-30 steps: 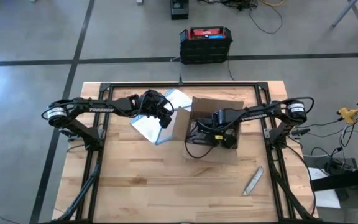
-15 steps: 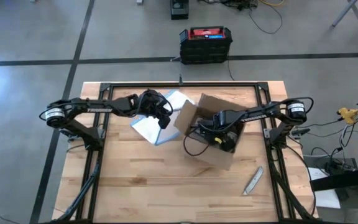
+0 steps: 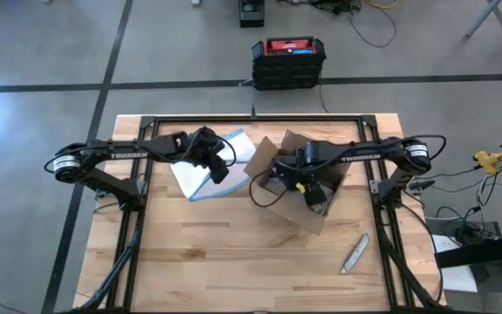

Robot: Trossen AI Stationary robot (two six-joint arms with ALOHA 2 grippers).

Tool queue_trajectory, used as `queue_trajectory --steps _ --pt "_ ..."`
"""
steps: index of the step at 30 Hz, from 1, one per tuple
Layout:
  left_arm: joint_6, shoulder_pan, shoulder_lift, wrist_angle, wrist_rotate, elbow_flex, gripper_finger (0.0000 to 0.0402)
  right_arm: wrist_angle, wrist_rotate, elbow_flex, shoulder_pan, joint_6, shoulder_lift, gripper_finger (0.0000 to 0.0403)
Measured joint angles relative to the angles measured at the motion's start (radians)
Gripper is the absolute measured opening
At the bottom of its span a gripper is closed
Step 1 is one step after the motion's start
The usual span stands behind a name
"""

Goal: Pack items into zip bag
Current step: Put the black mini fan into the blue transparent zip bag

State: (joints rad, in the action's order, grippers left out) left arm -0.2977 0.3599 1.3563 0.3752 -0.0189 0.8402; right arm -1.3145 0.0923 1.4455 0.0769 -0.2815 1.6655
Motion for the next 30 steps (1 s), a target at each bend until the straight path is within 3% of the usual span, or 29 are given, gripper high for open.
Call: queue_trajectory --steps 6,10,13,23,30 --pt "-0.068 -0.001 0.000 -0.052 0.000 0.000 0.0000 -0.006 -0.110 0.152 0.000 0.070 -0.010 0.0212" --pt "-0.131 0.007 -0.001 -0.084 0.048 0.000 0.0000 0.087 -0.238 0.209 0.000 0.165 -0.010 0.0212" --pt "-0.166 0.033 -0.009 -0.065 0.082 0.014 0.0000 0.169 -0.324 0.213 0.000 0.223 -0.008 0.0212" --pt "-0.157 0.057 -0.064 -0.053 0.118 0.169 0.0000 0.269 -0.392 0.218 0.060 0.219 0.048 0.0212" --pt "-0.131 0.055 -0.055 -0.026 0.142 0.198 0.0000 0.334 -0.514 0.218 0.170 0.437 0.047 0.0212"
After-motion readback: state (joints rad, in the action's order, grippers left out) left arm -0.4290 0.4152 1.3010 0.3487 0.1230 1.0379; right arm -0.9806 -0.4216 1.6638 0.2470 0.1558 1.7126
